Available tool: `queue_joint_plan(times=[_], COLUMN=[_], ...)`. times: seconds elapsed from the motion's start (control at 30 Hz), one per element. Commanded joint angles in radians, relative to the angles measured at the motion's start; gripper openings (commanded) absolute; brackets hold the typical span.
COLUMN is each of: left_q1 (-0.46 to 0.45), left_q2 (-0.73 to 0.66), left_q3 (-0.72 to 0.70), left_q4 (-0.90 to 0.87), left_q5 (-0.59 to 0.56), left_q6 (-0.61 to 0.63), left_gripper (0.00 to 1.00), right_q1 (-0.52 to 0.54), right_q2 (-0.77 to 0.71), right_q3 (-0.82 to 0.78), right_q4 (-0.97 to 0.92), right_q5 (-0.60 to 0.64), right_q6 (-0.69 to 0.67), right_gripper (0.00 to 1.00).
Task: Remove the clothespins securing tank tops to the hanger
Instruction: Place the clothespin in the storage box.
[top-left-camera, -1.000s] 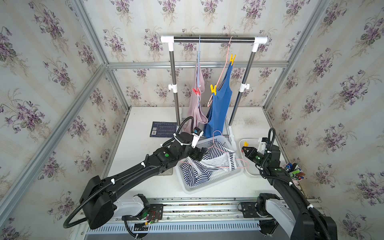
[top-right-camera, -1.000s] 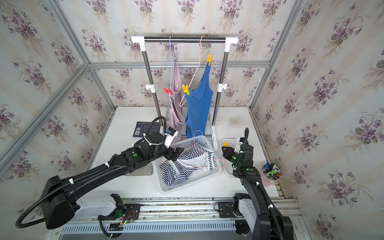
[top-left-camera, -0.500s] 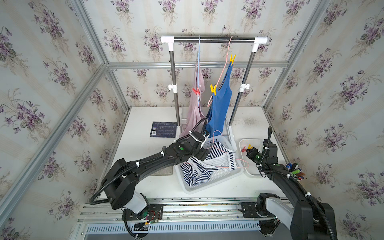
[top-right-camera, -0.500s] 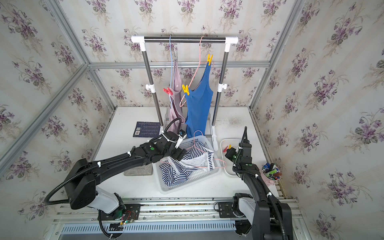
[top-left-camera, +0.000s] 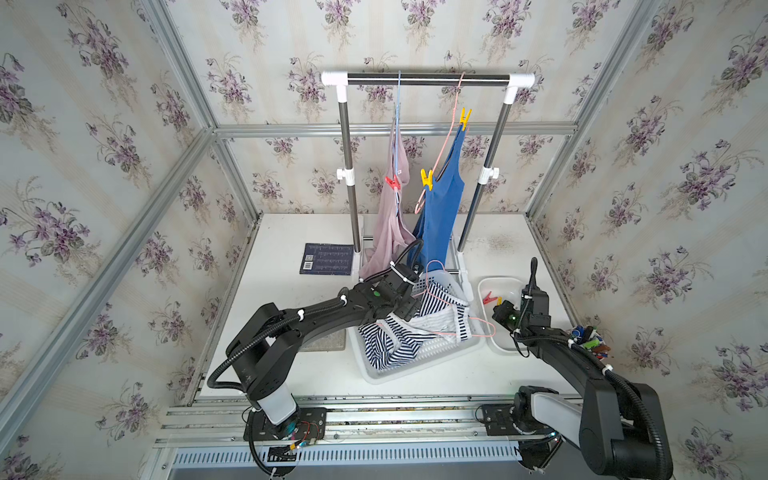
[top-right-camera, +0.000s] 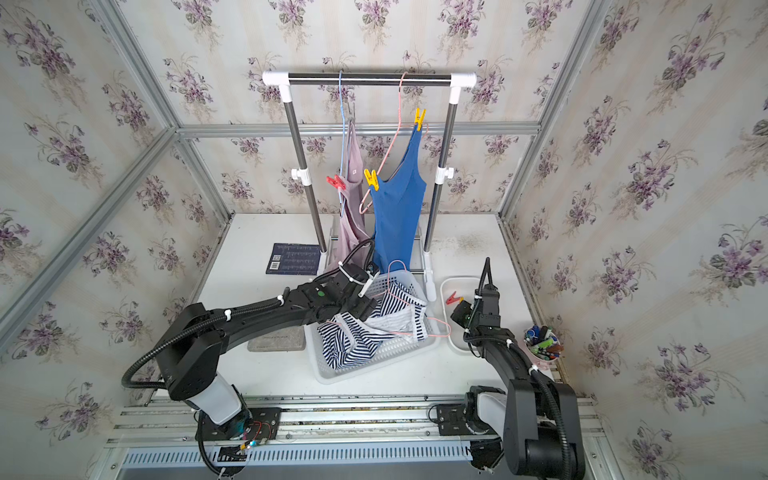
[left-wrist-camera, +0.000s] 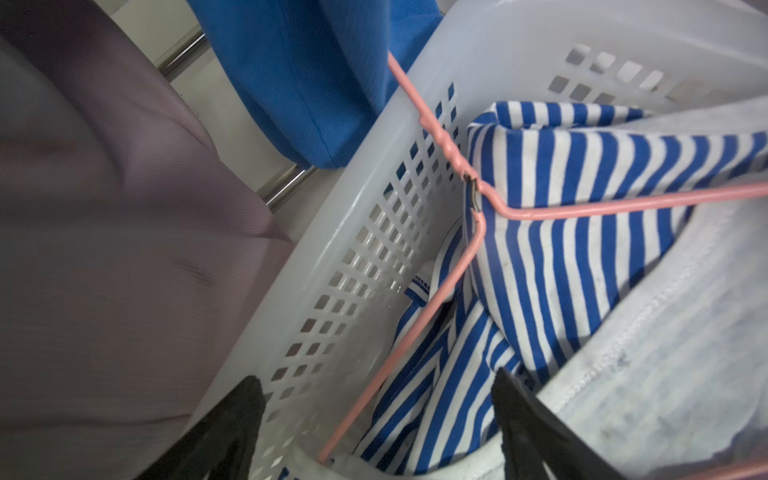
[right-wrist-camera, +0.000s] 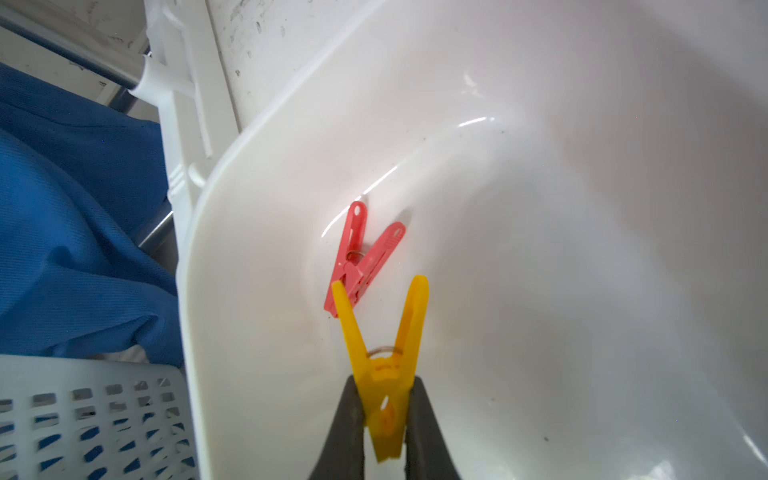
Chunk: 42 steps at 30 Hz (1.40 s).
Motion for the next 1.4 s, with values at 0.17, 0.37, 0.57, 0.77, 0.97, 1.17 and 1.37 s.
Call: queue_joint_plan(times=[0.17,0.37,0.57,0.77,0.97,1.17,1.37], left_q1=[0.0,-0.018,-0.033,-0.065,-0.074,-0.074,-0.074], left_q2=[0.046,0.055,0.045,0.007,-0.054,-0.05,-0.031], left_q3=[0.035,0.03,0.012,-0.004,-0.015,0.03,0.051], left_q4=[-0.007,0.003,0.076,0.111,0.158,0.157,0.153], left_q5=[-0.051,-0.125,-0.15,-0.175,-0.115,0.056,0.127], left_q6=[0.009,-0.034,-0.043,-0.029,-0.077,-0.23,-0.431], left_gripper=[0.86,0.79,0.73,0.74,0.71,0.61,0.46], right_q1=[-0.001,-0.001,-0.001,-0.001,-0.001,-0.001,-0.001], right_q2=[0.019,0.029,-0.017,-0.122,-0.15,-0.146,-0.177], right_q3=[0.002,-0.004,-0.022,-0.031,-0.038,-0.065,-0.085], right_q4=[0.053,0.062,0.084,0.067,0.079,0.122,0.117], right_q5=[0.013,-0.018,-0.05,-0.058,-0.083,-0.118,-0.121], right_q6=[-0.004,0.0,0.009,-0.015,-0.011,0.017,0.013], right_gripper=[0.15,0.17,0.33,0.59,0.6,0.59,0.59])
